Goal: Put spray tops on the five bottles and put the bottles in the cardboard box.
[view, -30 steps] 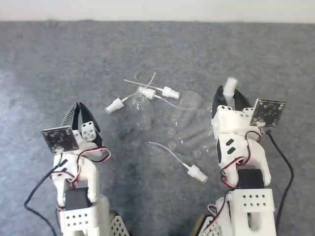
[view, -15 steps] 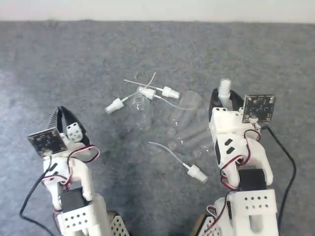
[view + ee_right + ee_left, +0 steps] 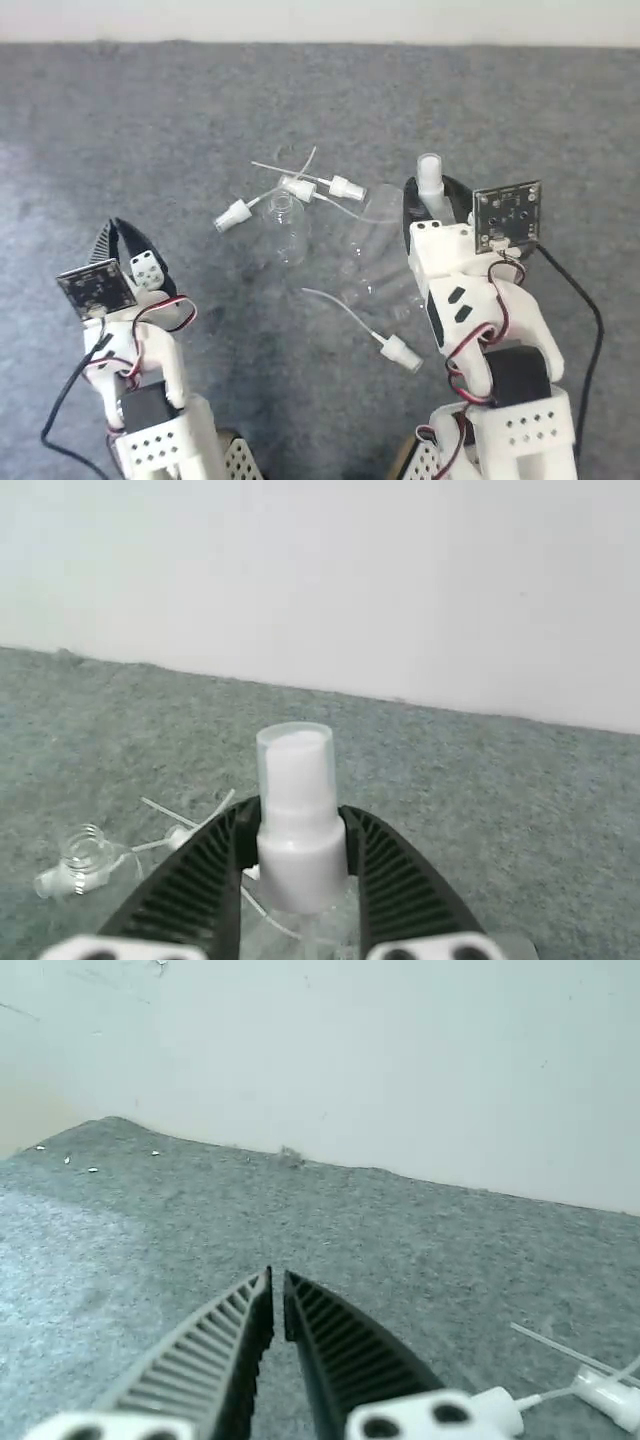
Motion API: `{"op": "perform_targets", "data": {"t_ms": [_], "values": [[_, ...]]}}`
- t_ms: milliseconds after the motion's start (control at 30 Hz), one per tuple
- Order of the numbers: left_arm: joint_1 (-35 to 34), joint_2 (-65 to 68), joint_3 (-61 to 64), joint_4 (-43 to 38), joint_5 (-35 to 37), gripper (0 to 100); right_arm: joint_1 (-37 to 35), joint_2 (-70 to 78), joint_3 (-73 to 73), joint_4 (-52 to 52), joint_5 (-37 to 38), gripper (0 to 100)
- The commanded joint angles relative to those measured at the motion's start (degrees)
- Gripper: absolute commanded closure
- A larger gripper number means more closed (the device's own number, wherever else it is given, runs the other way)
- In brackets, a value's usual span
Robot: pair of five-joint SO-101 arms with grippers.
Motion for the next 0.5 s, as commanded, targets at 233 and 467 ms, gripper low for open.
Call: {"op": "perform_targets", "data": {"t_ms": [233, 467], "values": [[-0.1, -1.1, -0.7, 0.3, -0.7, 99, -2.4, -1.1, -13.2, 3.2, 1.1, 99.2], [-0.1, -1.1, -0.7, 0.3, -0.7, 99, -5.4, -1.0, -16.8, 2.8, 1.1, 99.2]]}}
